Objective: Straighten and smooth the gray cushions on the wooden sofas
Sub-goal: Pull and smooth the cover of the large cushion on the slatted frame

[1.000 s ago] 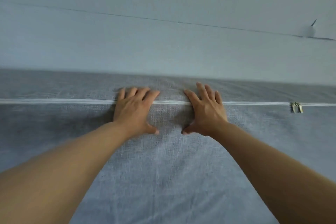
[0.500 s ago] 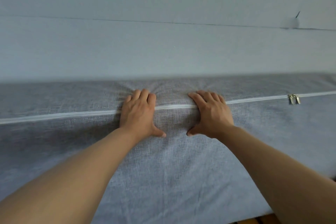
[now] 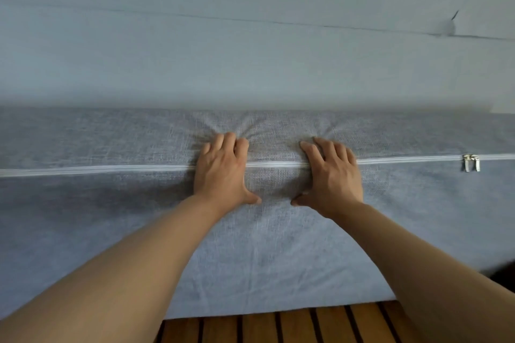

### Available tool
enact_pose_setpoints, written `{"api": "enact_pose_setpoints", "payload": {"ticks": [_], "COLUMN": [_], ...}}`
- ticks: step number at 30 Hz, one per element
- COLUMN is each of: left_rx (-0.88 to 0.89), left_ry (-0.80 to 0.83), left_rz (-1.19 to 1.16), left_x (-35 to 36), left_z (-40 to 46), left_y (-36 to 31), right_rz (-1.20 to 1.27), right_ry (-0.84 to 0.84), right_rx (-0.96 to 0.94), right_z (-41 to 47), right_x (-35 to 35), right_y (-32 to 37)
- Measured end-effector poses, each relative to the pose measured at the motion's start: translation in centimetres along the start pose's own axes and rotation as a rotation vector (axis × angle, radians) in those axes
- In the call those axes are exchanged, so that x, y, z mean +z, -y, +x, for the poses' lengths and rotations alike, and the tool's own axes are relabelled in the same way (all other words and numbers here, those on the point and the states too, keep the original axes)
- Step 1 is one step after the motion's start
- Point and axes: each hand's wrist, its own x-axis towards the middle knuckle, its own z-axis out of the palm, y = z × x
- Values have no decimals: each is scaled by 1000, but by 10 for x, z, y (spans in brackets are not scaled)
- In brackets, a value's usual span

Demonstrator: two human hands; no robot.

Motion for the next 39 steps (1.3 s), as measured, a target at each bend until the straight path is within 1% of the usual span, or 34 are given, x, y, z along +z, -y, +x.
{"api": "enact_pose_setpoints", "payload": {"ticks": [3, 6, 9, 11, 12, 13, 14, 15, 16, 18, 21, 23, 25, 29, 33, 36, 39], "left_rx": [-10, 18, 44, 63, 55, 57, 70, 86, 99, 122, 167, 167, 174, 165, 144, 137, 160], "left_ry": [12, 44, 74, 57, 19, -32, -27, 26, 94, 157, 97, 47, 36, 49, 40, 3, -14], "left_rz": [9, 48, 118, 164, 164, 147, 138, 143, 153, 153, 188, 160, 159, 137, 118, 108, 94], "left_x": [-12, -25, -36, -40, -39, -38, -39, -42, -45, -49, -49, -43, -42, -39, -27, -11, 4], "left_z": [-23, -47, -72, -93, -103, -111, -119, -125, -133, -149, -180, -202, -223, -259, -294, -318, -342], "left_y": [-9, -17, -22, -24, -25, -25, -25, -26, -27, -26, -23, -23, -28, -39, -50, -61, -71], "right_rz": [-47, -111, -198, -226, -238, -219, -179, -142, -115, -78, -66, -52, -51, -48, -51, -64, -83], "right_ry": [-25, -74, 2, 14, 2, -42, -102, -142, -145, -103, -10, 9, 9, -86, -128, -161, -166], "right_rx": [-15, -39, -82, -78, -65, -48, -38, -42, -50, -58, -49, -61, -74, -79, -87, -100, -114], "right_z": [-26, -54, -84, -101, -108, -117, -126, -134, -143, -163, -189, -204, -220, -258, -296, -320, -342], "right_x": [-6, -13, -25, -29, -29, -30, -30, -29, -29, -32, -39, -41, -41, -25, -3, 12, 25], "right_y": [1, 1, 4, 6, 7, 8, 9, 10, 12, 19, 28, 30, 31, 34, 38, 36, 34]}}
